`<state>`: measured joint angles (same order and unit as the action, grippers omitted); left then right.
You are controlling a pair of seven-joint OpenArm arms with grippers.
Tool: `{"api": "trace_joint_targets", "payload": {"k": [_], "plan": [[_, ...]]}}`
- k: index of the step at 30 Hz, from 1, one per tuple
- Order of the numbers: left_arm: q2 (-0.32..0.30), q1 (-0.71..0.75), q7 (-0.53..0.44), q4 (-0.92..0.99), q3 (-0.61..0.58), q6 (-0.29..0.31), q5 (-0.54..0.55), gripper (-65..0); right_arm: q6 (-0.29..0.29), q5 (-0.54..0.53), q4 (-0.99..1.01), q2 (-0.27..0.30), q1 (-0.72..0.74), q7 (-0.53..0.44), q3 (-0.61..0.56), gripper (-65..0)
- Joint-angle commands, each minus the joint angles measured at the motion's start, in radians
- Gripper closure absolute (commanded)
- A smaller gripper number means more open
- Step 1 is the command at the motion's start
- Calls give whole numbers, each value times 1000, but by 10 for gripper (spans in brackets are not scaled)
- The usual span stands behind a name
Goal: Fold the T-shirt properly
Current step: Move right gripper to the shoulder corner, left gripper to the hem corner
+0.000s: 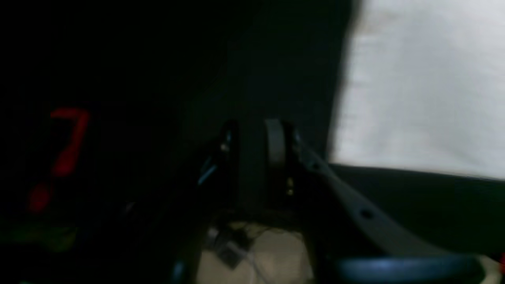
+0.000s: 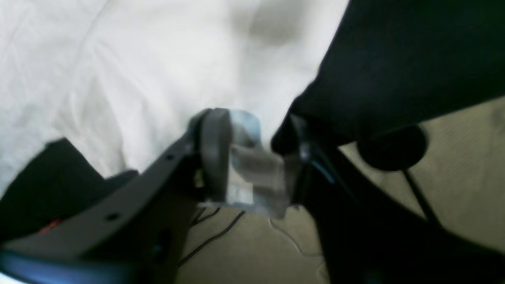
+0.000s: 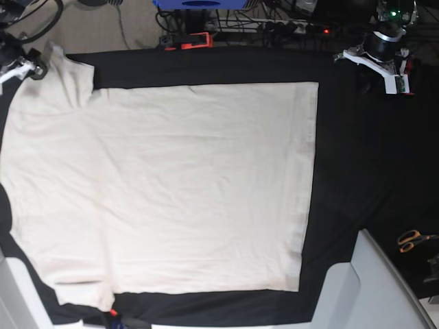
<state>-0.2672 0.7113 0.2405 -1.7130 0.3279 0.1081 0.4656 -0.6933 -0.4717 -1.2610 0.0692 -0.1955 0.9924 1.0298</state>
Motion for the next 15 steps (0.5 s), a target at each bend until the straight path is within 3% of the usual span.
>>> {"api": "trace_joint_targets", "payload": {"k": [1, 4, 8, 15], "plan": [[3, 6, -8, -14, 12, 20, 32, -109, -5, -6, -1, 21, 0, -5, 2, -153], [3, 3, -7, 5, 14, 91, 141, -109, -5, -6, 20, 31, 0, -5, 2, -3], [6, -18, -7, 66, 6, 132, 226, -109, -5, -5, 22, 34, 0, -7, 2, -8], [18, -35, -10, 172, 14, 173, 247, -107, -5, -3, 20, 34, -3, -7, 2, -6]]}}
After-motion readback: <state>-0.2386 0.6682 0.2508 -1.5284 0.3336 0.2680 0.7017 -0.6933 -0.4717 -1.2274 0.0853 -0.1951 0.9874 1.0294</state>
